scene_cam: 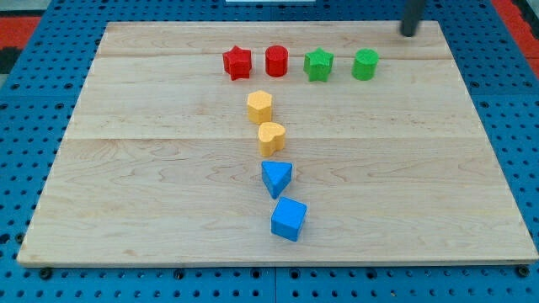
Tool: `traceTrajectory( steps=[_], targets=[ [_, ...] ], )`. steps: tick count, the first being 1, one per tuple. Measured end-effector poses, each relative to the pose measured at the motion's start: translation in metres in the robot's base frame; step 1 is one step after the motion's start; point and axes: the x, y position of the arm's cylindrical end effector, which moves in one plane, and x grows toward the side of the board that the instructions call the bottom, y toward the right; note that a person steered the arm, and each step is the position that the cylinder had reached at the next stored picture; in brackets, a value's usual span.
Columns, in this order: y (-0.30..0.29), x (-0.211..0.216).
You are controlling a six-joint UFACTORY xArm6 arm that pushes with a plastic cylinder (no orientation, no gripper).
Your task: Nudge yellow hexagon slightly right
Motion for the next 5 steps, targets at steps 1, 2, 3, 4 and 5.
traceTrajectory(
  steps=[1, 2, 3, 4, 5],
  targets=[
    [0.072, 0.014],
    [0.072, 0.014],
    [0.072, 0.033],
    [0.054, 0.079],
    [0.008, 0.148]
  ],
)
